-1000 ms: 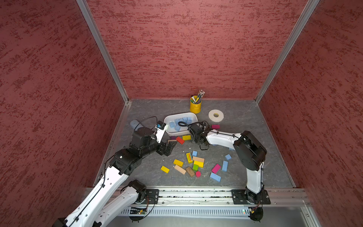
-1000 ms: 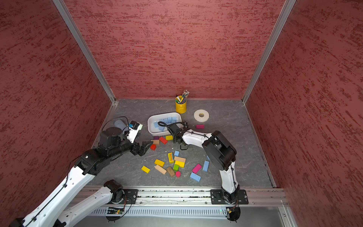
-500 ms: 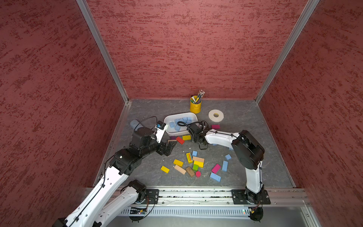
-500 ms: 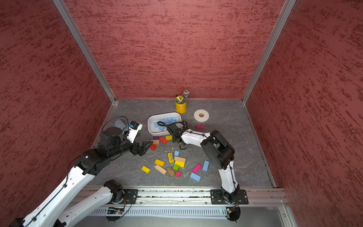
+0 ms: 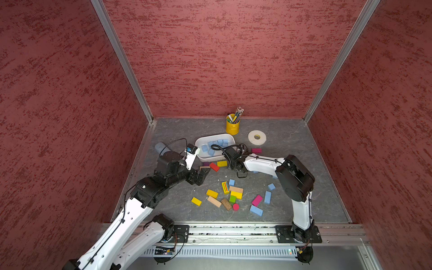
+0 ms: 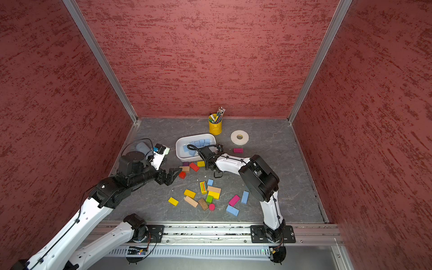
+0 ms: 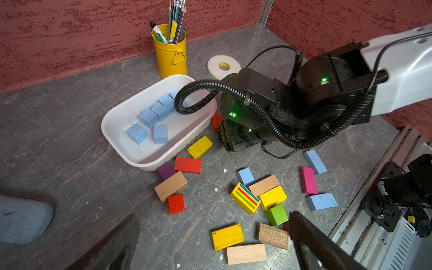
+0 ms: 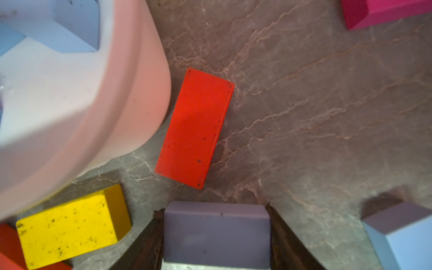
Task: Pick out the blue building blocks
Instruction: Pick up the building block from the center of the board.
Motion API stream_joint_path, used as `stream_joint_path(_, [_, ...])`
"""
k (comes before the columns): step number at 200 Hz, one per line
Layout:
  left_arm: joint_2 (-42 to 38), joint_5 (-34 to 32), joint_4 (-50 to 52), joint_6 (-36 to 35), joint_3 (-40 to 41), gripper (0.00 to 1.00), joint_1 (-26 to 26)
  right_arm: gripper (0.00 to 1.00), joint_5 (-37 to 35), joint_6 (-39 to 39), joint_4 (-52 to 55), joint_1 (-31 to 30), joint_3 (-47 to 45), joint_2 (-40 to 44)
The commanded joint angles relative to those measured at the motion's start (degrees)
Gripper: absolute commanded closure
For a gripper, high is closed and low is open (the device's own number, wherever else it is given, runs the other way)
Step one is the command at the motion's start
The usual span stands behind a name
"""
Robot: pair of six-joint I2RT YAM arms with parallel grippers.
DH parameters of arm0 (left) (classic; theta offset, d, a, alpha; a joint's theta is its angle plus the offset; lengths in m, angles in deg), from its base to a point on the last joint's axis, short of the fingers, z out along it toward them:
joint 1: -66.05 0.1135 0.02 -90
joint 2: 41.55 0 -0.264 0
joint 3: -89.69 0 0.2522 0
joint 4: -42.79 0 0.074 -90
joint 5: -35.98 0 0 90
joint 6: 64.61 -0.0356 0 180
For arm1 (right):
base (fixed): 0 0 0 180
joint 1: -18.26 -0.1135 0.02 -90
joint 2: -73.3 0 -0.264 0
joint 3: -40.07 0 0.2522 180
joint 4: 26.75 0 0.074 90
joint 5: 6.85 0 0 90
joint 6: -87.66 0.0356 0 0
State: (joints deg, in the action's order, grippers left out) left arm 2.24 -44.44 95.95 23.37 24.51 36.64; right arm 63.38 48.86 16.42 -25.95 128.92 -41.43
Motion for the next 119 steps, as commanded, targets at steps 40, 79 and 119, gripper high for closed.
stream_joint_path(40, [-0.8, 0.4, -0.7, -0.8, 0.4, 0.00, 0.3, 0.47, -3.2, 0.6, 1.6, -0.5, 0.0, 4.7])
stream_joint_path(79, [-0.8, 0.4, -0.8, -0.8, 0.4, 0.00, 0.3, 0.47, -3.5, 0.3, 2.0, -0.5, 0.6, 8.3])
stream_joint_path(119, [-0.9, 0.4, -0.7, -0.8, 0.4, 0.00, 0.3, 0.47, -4.0, -1.5, 2.1, -0.5, 3.3, 10.2])
